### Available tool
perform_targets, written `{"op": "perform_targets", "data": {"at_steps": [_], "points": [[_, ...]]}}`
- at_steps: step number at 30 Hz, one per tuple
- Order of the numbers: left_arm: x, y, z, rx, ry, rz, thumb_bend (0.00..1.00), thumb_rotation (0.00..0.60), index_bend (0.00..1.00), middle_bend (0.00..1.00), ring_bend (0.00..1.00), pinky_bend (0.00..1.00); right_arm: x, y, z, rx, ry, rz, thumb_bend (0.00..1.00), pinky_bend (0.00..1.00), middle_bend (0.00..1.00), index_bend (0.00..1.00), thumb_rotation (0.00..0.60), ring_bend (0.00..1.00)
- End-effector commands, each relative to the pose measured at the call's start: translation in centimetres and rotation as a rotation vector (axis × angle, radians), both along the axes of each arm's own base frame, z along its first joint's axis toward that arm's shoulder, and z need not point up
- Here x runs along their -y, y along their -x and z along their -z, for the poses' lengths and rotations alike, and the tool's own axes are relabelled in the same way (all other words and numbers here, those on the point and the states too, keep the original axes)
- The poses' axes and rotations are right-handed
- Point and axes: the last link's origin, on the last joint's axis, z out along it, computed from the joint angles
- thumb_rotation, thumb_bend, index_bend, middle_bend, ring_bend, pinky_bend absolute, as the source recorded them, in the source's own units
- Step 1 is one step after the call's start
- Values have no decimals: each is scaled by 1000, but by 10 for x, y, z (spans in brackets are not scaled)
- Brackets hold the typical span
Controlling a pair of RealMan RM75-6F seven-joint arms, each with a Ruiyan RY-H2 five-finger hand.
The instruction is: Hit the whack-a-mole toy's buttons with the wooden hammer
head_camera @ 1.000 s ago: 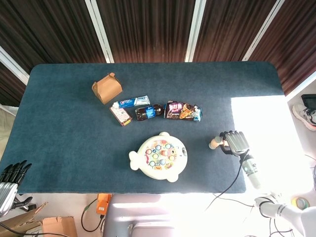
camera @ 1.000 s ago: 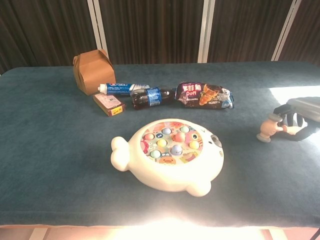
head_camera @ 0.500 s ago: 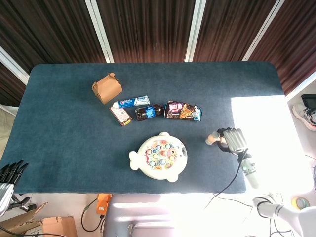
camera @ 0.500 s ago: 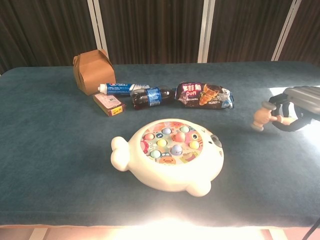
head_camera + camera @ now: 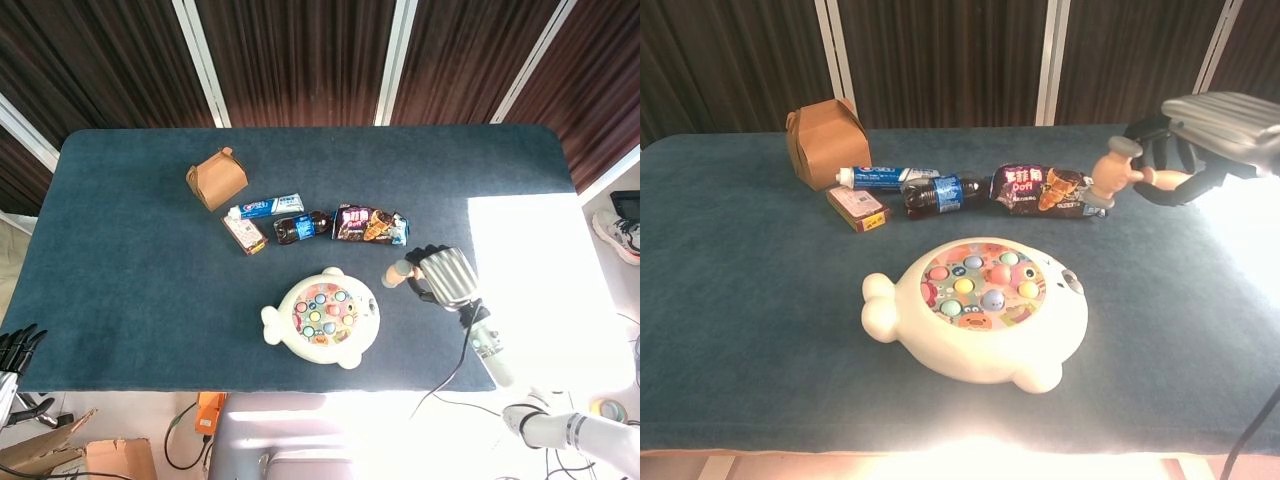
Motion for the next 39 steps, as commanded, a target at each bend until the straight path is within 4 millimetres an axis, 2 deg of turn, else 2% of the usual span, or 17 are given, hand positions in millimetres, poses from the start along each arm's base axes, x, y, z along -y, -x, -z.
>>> {"op": "perform_targets", "data": {"at_steps": [1,5,9,15,20,39], "points": [[1,1,-1,3,-4,-2,138,600,0,0,0,70,-6,-58,1,-72,53,-134,520,615,661,985,600,526],[3,5,-3,9,-10,-10,138,600,0,0,0,70,-14,-85,19,-149,56,-189,520,615,661,985,600,526],[5,9,-4,15,-17,-18,138,600,0,0,0,70,-24,-96,34,-216,34,-229,520,615,661,984,600,526],[6,13,-5,16,-19,-24,138,600,0,0,0,70,-44,-93,49,-288,11,-269,520,615,661,985,600,527],[6,11,-4,5,-14,-13,138,600,0,0,0,70,-50,-90,59,-326,-11,-282,521,615,662,985,600,527],[9,9,-2,-11,-10,-11,138,600,0,0,0,70,-54,-85,81,-358,-39,-283,520,617,662,985,600,528]]}}
